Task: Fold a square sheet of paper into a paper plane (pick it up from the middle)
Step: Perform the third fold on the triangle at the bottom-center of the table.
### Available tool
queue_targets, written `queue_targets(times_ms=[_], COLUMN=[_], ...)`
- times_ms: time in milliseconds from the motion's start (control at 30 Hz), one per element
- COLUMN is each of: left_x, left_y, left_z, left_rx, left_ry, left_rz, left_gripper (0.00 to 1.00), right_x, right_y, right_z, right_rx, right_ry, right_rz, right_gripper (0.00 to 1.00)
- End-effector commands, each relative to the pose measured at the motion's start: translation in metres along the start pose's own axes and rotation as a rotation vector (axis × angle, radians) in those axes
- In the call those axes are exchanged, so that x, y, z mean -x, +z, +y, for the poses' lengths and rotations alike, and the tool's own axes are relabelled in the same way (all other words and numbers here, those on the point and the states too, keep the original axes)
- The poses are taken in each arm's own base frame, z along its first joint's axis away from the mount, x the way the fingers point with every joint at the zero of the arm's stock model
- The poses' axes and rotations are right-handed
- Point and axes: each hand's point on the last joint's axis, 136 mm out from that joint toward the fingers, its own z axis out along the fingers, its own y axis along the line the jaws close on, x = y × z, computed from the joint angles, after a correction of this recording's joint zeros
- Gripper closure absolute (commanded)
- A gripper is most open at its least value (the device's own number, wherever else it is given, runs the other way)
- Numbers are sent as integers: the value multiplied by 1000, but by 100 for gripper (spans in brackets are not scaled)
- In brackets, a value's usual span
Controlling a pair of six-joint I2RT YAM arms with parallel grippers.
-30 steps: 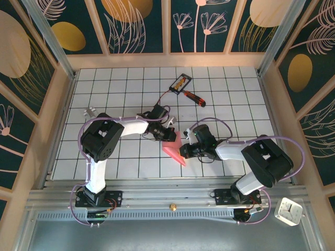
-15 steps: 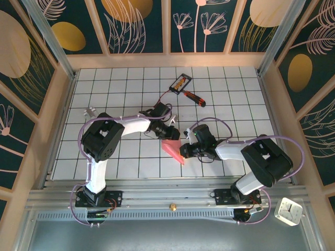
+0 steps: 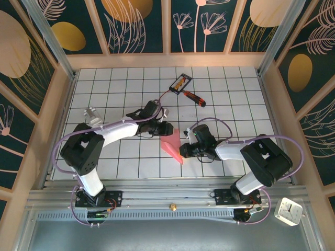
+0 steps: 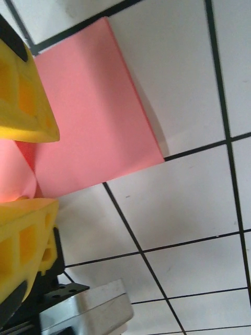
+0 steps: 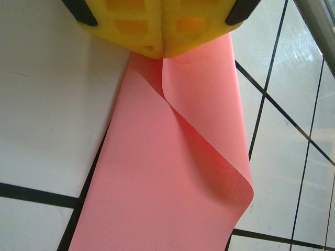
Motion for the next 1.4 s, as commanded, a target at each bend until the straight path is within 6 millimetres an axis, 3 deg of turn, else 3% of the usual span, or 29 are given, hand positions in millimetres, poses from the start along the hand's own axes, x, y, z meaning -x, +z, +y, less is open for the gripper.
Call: queue_targets(times_ms=[0,267,433,700,1100,1367], left_x=[-8,-3,-18,-31,-28,-14], left_y=[4,51,70,77,74,69], left_z=[12,23,39,47,48,38], left_rx=[28,59,90,87,110,107], left_ry=[-23,28,48,61,72,76], left_rz=[5,130,212,258,252,224], left_gripper=[73,90,97,100,100,88], right_x=[-3,5,11,15,6,-6], right_y=[3,4,4,10,9,10], right_z=[-3,2,5,6,-5,-17], right_rx=[-28,-18,-14,-18,-54,-101], right_ry=[-4,-21,-31,-50,-36,-12], right_rz=[24,22,15,35,50,77], right_gripper=[98,98,98,98,98,99])
